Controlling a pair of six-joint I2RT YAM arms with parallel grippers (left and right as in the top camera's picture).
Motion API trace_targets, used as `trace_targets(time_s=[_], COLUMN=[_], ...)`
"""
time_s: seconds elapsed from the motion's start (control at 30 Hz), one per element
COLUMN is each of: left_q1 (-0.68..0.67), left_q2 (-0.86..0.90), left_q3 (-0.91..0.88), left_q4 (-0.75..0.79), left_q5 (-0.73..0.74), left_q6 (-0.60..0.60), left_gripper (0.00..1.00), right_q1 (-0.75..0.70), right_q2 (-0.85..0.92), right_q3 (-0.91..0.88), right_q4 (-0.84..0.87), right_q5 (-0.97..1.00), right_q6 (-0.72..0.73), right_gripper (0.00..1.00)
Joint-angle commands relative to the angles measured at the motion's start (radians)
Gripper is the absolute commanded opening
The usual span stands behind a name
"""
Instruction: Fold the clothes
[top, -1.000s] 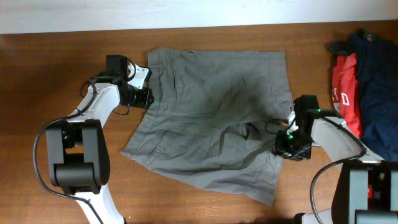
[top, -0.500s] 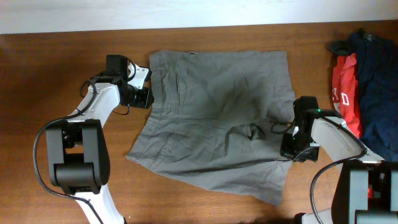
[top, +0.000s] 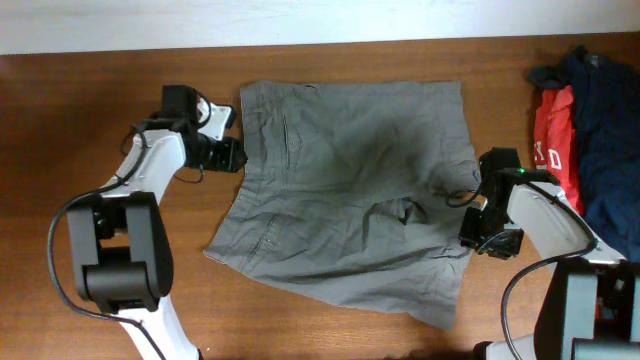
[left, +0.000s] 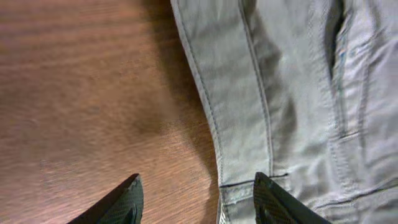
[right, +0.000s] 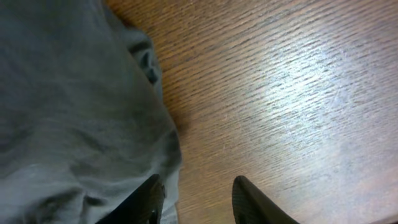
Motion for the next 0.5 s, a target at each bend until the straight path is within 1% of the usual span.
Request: trace_targets(time_s=[0.0,0.07,0.1,0.13,0.2,0.23,0.27,0.3,0.37,0.4,0.47], left_q1=[0.011,0.004,-0.001,-0.010,-0.025,-0.033,-0.040,-0.049,-0.061,-0.068,-0.075], left_q2=[0.002,0.002,0.002,0.005,0.011,0.018,0.026,0.039,0.063,0.080,0.111], left_q3=[0.056,0.058,0.058,0.058,0.058,0.056,0.056,0.056,0.056,0.056,0.056], left_q4=[0.006,0.028,0.032,0.031,0.028,0.034,0.044,0.063,0.107,0.138,0.169], left_q5=[0.122,0.208,0.224,0.207,0.122,0.097,0.090,0.090,0.086,0.082,0.082], left_q6=[0.023,0.086,0.110,0.140,0.153,0.153,0.162,0.173,0.175,0.175,0.168], left_gripper=[0.57,0.57,0.57,0.59,0.58,0.54,0.49,0.40,0.19,0.10,0.02], right_q1=[-0.021,-0.029,-0.032,-0.035,-0.040,-0.043,-0.044,-0.047,-0.050,-0.049,-0.049], right_q2=[-0.013,-0.013,-0.013,-0.013,-0.013,-0.013,-0.013,-0.013,-0.013,-0.013,-0.013], right_q3=[0.023,0.023,0.023,0.023,0.023,0.023,0.023,0.023,0.023,0.023,0.023], right_q4=[0.007,0.032,0.048,0.067,0.093,0.101,0.109,0.117,0.124,0.126,0.129], right_q5=[-0.090,-0.162,-0.186,-0.194,-0.195,-0.201,-0.210,-0.225,-0.235,-0.234,-0.235], right_q6=[0.000,-0.032,-0.045,-0.048,-0.048,-0.049,-0.058,-0.076,-0.090,-0.090,-0.089], right_gripper=[0.42,0.42,0.42,0.43,0.42,0.42,0.43,0.43,0.44,0.45,0.46])
